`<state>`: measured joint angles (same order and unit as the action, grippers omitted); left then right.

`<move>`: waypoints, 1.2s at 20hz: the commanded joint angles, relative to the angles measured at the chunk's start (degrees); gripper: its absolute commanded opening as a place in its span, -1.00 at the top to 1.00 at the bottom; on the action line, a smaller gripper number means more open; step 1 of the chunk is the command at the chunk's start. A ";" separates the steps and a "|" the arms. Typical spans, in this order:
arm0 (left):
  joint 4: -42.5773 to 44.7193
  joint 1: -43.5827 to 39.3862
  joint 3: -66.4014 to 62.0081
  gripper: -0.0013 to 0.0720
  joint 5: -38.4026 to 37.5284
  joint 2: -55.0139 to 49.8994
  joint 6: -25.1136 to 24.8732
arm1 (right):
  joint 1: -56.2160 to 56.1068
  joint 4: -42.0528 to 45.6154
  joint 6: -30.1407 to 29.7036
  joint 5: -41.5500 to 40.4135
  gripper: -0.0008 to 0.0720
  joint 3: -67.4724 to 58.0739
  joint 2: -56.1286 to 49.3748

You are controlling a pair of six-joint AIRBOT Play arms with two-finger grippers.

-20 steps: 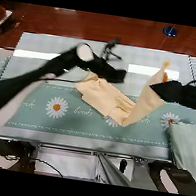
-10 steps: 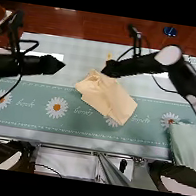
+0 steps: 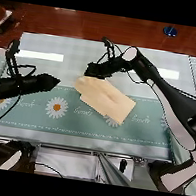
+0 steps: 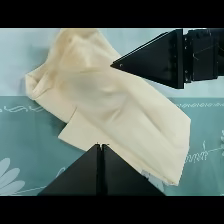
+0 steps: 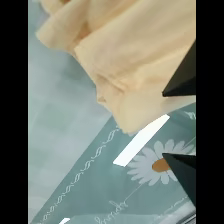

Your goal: Fold the shirts.

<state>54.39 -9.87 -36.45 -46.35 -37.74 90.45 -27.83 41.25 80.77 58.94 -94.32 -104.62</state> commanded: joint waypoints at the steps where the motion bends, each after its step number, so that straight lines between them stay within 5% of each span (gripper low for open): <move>1: 0.02 0.09 1.22 0.91 1.38 -0.85 0.55 | 2.78 -2.56 -0.13 7.43 -0.15 -2.82 0.48; 4: 0.00 0.07 1.22 0.91 1.36 -1.68 0.55 | 10.23 1.88 0.28 17.64 -0.15 -3.17 8.68; 7: -0.35 0.07 1.22 0.91 1.33 -1.68 0.55 | 17.57 23.74 3.58 22.67 -0.15 1.14 23.50; 12: -0.39 0.07 1.22 0.91 1.36 -1.75 0.52 | 28.17 38.16 18.58 1.46 -0.15 40.96 55.12; 14: -0.37 -0.13 1.22 0.91 1.40 -1.99 0.52 | 28.96 35.34 26.08 -6.54 -0.15 57.79 63.32; 16: -0.39 -0.22 1.29 0.91 1.46 -2.25 0.52 | 28.02 23.39 26.01 -11.78 -0.15 69.42 64.72; 24: -0.39 -2.51 1.29 0.91 2.47 -3.76 0.52 | 22.60 -12.70 1.46 -19.04 -0.15 73.72 43.87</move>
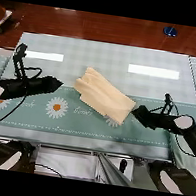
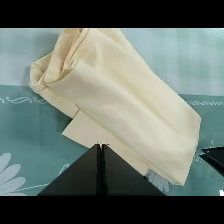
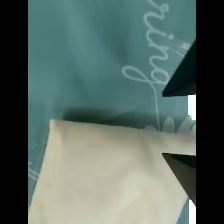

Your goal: Fold the shirts.

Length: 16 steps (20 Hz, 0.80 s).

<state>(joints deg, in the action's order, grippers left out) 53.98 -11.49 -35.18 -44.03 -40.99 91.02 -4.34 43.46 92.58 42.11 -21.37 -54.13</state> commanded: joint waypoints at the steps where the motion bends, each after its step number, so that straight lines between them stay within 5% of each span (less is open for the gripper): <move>1: 0.02 -1.11 0.02 0.91 0.15 -0.66 -0.04 | -0.90 -18.03 -13.31 -1.38 -0.15 -0.42 -9.25; 5: 0.02 -1.40 0.02 0.91 1.60 -0.79 -0.04 | -1.99 -22.93 -19.93 5.33 -0.04 -7.43 -20.02; 8: 0.00 -1.40 0.02 0.91 2.03 -0.79 0.42 | -5.16 -22.82 -25.77 7.41 0.93 -14.91 -23.21; 16: 0.00 -1.40 0.02 0.91 1.99 -0.76 0.39 | -5.07 -2.86 -16.52 22.40 0.93 -50.47 -21.59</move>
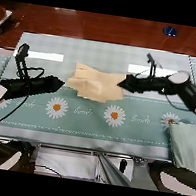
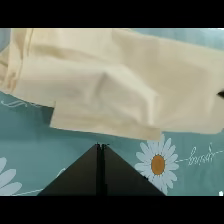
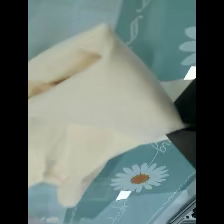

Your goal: Fold the shirts.

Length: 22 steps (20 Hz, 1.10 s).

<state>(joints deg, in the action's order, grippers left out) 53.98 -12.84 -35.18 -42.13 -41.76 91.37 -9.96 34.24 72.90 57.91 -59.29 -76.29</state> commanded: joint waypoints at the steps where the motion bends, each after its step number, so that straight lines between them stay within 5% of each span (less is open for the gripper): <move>1: 0.00 -0.04 0.02 0.91 0.09 0.00 0.02 | 1.73 7.13 3.87 9.60 0.93 -17.66 0.79; 8: -0.72 -0.04 0.02 0.91 0.15 0.00 0.02 | 16.06 19.45 14.29 26.64 0.93 -39.85 2.73; 16: -1.49 -0.07 0.02 0.91 1.36 0.00 -0.66 | 42.51 28.68 22.23 38.88 0.93 -40.50 11.19; 19: -1.49 -0.07 0.02 0.91 3.76 -0.02 -0.66 | 48.74 37.18 21.84 48.13 0.93 -40.44 12.96; 22: -1.49 -0.17 0.02 0.91 5.99 -0.02 -0.63 | 52.98 42.05 21.14 48.46 0.93 -37.18 17.57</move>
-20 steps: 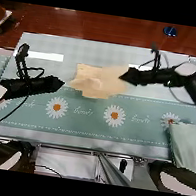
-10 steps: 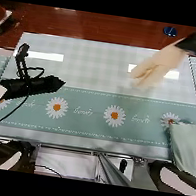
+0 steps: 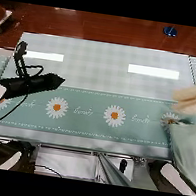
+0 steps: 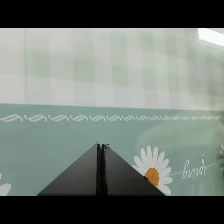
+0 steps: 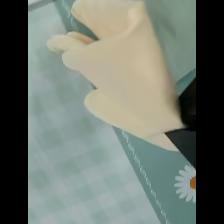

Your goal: Fold the shirts.

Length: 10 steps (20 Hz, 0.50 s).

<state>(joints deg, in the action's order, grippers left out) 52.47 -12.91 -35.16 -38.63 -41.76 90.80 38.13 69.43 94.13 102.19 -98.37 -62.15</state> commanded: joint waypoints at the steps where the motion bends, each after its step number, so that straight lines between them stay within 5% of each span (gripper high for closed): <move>1: 0.04 -0.33 0.00 0.91 3.48 -0.02 -0.09 | 5.86 10.23 -0.63 4.20 0.93 3.72 5.22; 6: 0.04 -1.73 0.00 0.91 5.11 -0.04 -0.09 | 10.08 21.66 -0.98 4.17 0.93 24.06 15.45; 10: 0.04 -2.54 0.00 0.91 5.77 -0.22 -0.09 | 10.10 40.48 2.69 4.09 0.93 40.06 25.33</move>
<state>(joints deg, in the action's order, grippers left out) 52.47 -14.94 -35.16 -33.54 -41.82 90.70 47.55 96.16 94.41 105.93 -68.86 -43.24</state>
